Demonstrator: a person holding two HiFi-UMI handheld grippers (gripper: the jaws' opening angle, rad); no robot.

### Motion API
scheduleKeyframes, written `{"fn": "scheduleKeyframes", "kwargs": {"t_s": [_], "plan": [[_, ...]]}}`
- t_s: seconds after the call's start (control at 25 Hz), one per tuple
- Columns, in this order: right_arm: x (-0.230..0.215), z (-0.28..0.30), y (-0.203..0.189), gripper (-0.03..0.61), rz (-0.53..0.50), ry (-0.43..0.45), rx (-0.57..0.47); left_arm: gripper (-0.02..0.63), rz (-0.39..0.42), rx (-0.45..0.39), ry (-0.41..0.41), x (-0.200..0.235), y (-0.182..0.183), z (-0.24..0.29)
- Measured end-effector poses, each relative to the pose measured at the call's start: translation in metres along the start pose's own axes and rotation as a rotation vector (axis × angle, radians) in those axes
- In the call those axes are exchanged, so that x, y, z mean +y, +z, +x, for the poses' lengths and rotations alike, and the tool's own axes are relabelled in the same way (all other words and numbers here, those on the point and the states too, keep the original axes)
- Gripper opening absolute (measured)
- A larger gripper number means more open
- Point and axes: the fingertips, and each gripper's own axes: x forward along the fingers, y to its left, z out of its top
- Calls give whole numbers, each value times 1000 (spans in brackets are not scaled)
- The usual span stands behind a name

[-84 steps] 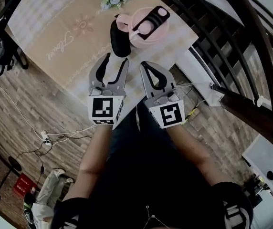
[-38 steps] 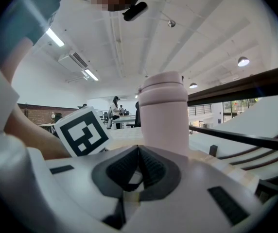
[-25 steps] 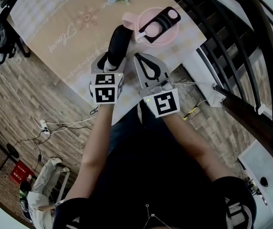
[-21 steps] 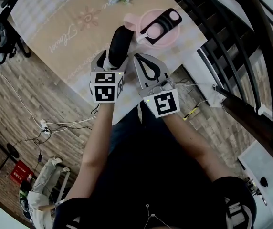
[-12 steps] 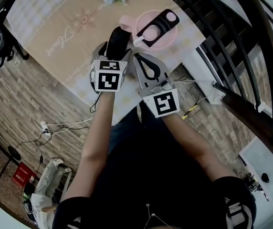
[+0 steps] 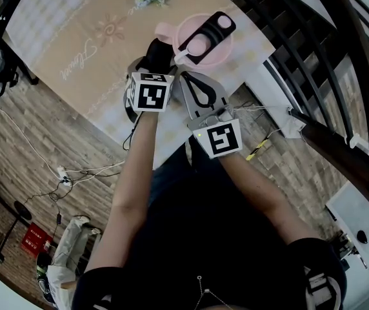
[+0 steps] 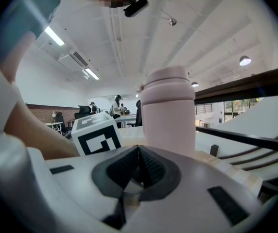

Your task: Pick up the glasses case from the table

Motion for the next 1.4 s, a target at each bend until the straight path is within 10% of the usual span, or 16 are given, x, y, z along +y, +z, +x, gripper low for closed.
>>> {"fn": "scheduleKeyframes", "kwargs": {"t_s": [0.56, 1.4], "plan": [[3, -24, 29, 12, -35, -6, -51, 362, -70, -92, 38, 5, 3, -48], [10, -70, 133, 11, -191, 16, -244, 359, -76, -837, 298, -9, 66, -269]]}}
